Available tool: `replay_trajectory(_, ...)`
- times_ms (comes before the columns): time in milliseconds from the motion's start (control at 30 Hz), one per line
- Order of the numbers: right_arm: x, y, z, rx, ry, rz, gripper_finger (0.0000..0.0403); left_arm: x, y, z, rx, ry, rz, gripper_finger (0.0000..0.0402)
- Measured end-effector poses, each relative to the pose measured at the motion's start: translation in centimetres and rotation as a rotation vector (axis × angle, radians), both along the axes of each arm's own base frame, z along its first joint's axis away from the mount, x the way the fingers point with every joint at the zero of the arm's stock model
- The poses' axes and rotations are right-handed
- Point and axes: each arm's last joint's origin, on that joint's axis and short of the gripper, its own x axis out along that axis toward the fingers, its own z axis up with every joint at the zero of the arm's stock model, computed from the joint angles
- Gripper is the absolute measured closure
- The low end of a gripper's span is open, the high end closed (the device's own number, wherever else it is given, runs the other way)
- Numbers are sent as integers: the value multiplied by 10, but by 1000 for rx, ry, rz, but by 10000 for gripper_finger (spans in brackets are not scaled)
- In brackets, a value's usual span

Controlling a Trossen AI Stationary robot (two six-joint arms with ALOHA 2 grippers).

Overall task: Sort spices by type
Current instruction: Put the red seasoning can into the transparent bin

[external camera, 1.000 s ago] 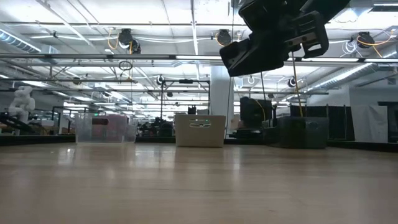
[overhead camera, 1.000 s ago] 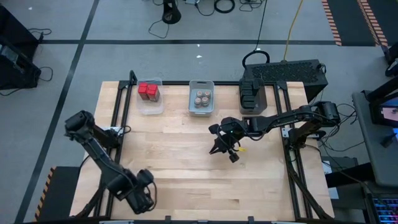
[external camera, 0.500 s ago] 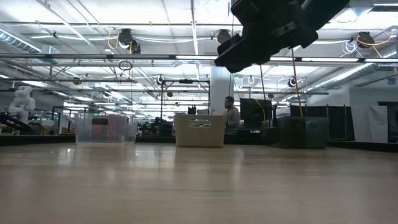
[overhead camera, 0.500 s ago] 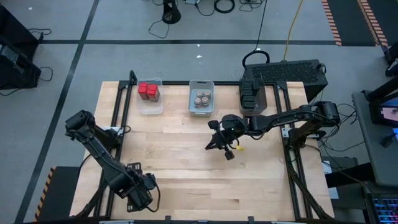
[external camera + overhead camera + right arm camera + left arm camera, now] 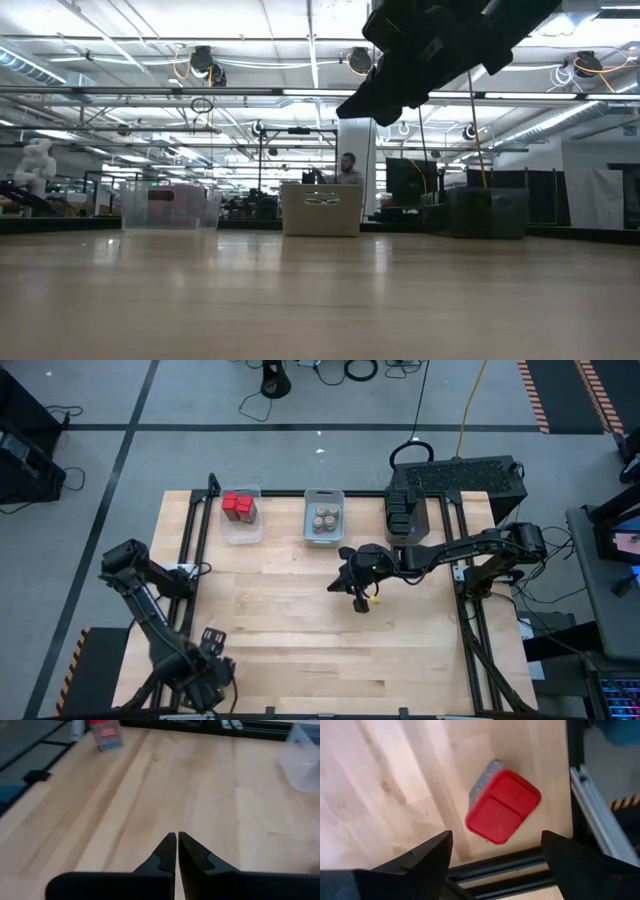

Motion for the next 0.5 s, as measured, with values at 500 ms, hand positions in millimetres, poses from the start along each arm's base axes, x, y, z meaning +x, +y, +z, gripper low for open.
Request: replay_trajectory(500,1,3,0,-20,-3,-71,403,-13,-15,0,-52,-64,-312,93)
